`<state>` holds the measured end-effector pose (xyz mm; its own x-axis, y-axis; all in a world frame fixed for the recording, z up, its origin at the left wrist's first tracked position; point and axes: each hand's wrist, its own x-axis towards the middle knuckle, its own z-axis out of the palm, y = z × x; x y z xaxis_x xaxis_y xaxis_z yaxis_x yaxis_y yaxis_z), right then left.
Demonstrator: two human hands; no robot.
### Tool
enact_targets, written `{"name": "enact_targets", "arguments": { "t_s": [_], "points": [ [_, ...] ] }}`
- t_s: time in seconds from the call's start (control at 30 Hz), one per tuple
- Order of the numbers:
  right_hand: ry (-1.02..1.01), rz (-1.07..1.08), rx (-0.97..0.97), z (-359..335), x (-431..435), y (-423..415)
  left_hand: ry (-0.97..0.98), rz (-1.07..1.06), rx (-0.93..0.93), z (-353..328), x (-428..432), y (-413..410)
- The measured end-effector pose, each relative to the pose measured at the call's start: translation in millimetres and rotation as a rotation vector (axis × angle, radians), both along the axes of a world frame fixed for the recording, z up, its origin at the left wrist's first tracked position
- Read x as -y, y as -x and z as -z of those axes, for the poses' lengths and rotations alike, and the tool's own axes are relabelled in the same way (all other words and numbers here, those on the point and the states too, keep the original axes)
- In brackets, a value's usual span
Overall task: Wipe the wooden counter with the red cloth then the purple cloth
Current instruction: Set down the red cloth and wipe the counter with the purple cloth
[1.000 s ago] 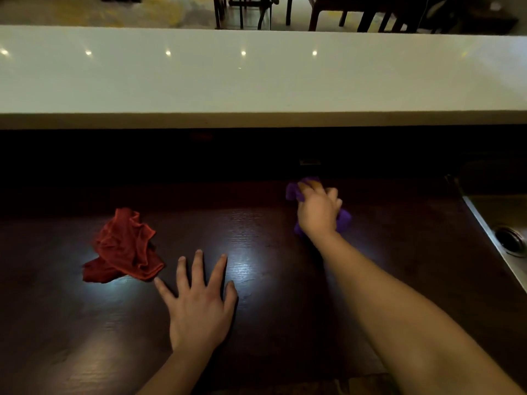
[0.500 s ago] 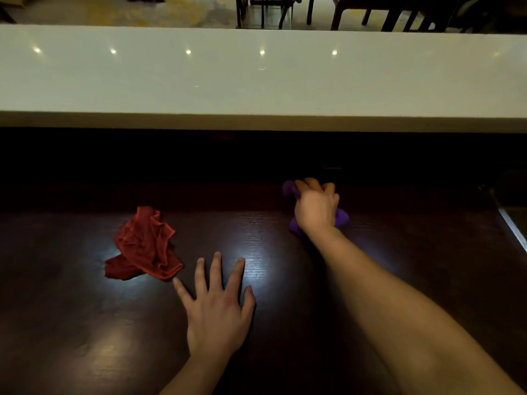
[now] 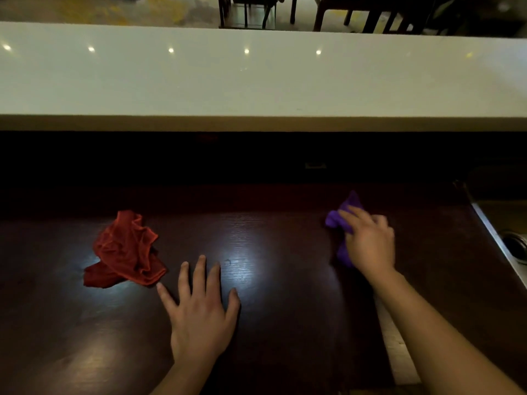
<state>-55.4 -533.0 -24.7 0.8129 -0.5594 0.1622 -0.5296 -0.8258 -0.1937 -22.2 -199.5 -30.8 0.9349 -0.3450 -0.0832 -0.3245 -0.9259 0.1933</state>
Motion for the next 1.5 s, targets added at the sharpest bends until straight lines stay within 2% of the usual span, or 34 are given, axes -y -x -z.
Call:
{"name": "enact_targets", "arguments": {
  "t_s": [0.1, 0.2, 0.3, 0.43, 0.5, 0.57, 0.7, 0.8, 0.87, 1.0, 1.07, 1.1, 1.27, 1.37, 1.43, 1.5],
  "points": [
    [-0.002, 0.258, 0.050, 1, 42, 19, 0.006, 0.002, 0.026, -1, 0, 0],
    [-0.087, 0.391, 0.051, -5, 66, 3, -0.014, 0.017, 0.030, -3, 2, 1],
    [-0.097, 0.213, 0.039, -6, 33, 9, -0.024, 0.028, 0.027, -5, 3, 2],
    [0.009, -0.172, -0.010, 10, -40, 92, -0.010, 0.031, 0.035, -4, 4, 3],
    [0.045, -0.252, -0.025, 13, -33, 128, 0.001, 0.030, 0.033, -3, 3, 3],
    [0.054, -0.129, -0.009, 10, 8, 144, 0.007, 0.022, 0.037, -1, 1, 2],
    [-0.005, 0.337, -0.015, 0, 108, 138, -0.010, 0.025, 0.053, 3, 3, 3],
    [-0.071, 0.440, 0.029, -7, 111, 113, -0.023, 0.017, 0.055, 2, 4, 3],
    [-0.045, 0.323, 0.034, -7, 71, 110, -0.021, 0.017, 0.050, 0, 4, 3],
    [0.022, -0.092, -0.010, 11, -33, 145, 0.011, 0.072, 0.070, 1, 3, 6],
    [0.057, -0.223, -0.023, 11, -21, 161, 0.034, 0.103, 0.082, 2, 2, 6],
    [0.085, -0.208, -0.019, 10, 1, 163, 0.039, 0.111, 0.091, 3, 1, 6],
    [0.066, 0.345, -0.016, 5, 126, 134, 0.025, 0.109, 0.111, 9, 2, 4],
    [-0.011, 0.518, -0.016, -1, 145, 86, 0.008, 0.112, 0.134, 12, 1, 4],
    [-0.036, 0.430, -0.022, -5, 115, 48, -0.007, 0.113, 0.130, 10, 0, 4],
    [-0.034, 0.160, 0.000, -2, 52, 14, -0.020, 0.102, 0.108, 7, -1, 4]
  ]
}}
